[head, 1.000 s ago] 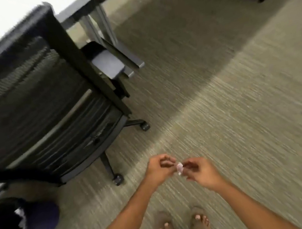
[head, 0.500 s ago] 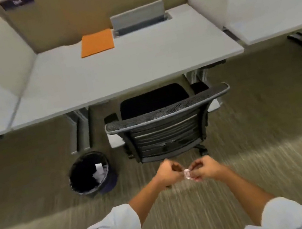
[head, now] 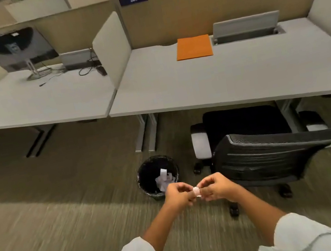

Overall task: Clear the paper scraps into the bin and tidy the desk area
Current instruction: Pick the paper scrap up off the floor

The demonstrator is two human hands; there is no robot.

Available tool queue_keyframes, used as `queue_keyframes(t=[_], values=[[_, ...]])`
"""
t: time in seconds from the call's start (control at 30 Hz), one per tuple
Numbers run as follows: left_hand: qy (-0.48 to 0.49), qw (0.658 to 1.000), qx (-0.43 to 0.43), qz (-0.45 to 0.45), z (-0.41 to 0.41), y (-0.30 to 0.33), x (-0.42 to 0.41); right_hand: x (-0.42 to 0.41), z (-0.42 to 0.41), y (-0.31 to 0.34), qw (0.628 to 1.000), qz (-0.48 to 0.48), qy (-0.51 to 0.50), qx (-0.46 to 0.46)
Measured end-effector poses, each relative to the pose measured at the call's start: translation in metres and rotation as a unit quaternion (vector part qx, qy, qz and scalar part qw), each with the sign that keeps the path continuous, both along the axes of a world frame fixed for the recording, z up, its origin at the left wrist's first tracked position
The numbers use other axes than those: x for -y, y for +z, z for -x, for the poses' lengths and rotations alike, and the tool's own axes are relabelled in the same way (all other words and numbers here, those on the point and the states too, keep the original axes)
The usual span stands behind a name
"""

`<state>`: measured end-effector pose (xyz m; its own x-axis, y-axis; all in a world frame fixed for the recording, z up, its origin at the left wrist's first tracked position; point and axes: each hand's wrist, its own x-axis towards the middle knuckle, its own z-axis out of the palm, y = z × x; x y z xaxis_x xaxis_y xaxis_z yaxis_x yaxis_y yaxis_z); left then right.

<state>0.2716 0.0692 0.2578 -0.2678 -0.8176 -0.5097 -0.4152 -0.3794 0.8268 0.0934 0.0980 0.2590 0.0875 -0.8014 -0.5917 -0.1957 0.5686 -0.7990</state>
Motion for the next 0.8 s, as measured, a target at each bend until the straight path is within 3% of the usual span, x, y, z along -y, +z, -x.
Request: queue_keyframes(t=[0.2, 0.3, 0.5, 0.8], values=[[0.131, 0.991, -0.025, -0.011, -0.076, 0.003, 0.042, 0.059, -0.082, 0.016, 0.999, 0.011, 0.036, 0.026], [0.204, 0.977, -0.043, -0.036, -0.096, -0.005, 0.062, 0.086, -0.099, 0.005, 0.998, -0.022, -0.017, 0.062], [0.316, 0.941, -0.052, -0.108, -0.118, -0.038, 0.099, 0.145, -0.085, -0.03, 0.975, -0.129, -0.149, 0.106], [0.415, 0.897, -0.025, -0.151, -0.111, -0.105, 0.186, 0.233, -0.057, -0.079, 0.956, -0.207, -0.174, 0.112]])
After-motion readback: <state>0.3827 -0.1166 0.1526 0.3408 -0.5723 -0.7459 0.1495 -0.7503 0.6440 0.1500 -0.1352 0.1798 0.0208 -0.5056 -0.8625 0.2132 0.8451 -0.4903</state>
